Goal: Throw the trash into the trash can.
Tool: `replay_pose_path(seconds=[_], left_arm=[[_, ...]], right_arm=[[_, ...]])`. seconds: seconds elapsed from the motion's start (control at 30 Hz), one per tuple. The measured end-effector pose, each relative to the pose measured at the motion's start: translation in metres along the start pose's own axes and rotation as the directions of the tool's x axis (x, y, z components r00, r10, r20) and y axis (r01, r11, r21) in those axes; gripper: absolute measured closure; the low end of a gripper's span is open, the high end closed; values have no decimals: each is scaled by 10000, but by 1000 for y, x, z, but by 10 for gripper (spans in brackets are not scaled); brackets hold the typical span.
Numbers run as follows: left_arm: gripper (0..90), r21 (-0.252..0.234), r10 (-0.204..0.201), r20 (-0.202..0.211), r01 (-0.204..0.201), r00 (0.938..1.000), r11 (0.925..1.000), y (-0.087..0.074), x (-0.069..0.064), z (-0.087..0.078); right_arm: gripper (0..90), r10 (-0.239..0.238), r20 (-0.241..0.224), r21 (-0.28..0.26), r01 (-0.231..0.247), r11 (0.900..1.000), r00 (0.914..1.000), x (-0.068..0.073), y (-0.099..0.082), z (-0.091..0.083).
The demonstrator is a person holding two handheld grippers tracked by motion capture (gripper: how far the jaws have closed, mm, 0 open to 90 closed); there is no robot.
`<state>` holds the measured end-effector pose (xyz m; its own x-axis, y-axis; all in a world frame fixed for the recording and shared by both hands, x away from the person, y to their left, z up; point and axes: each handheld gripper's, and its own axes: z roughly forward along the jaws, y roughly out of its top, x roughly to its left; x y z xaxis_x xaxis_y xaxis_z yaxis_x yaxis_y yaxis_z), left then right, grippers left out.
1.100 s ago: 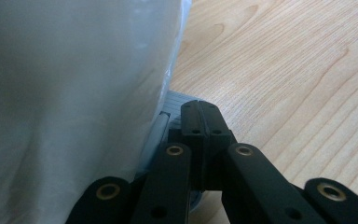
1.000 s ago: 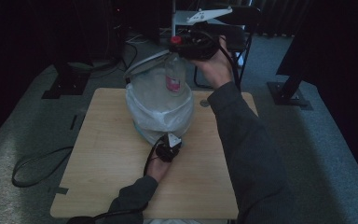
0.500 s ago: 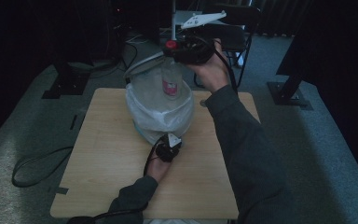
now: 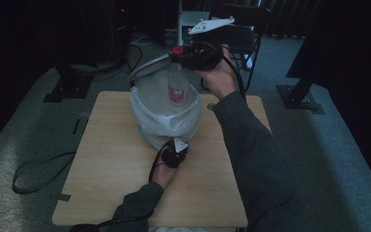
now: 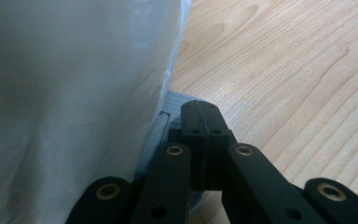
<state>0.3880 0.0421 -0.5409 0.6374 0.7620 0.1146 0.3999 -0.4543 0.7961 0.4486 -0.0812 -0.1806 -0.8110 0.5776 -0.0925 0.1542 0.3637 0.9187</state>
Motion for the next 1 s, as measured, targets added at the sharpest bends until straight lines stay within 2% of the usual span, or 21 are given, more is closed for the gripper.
replay_pose_path(seconds=[0.8, 1.0], left_arm=[[900, 6, -5, 1, 5, 10000, 10000, 0, 0, 0], [900, 12, -3, -7, 3, 10000, 10000, 0, 0, 0]], right_arm=[[622, -246, -203, 589, 257, 9979, 9995, 7, -10, 17], [621, -105, -290, 473, 118, 9988, 9995, 6, -10, 21]])
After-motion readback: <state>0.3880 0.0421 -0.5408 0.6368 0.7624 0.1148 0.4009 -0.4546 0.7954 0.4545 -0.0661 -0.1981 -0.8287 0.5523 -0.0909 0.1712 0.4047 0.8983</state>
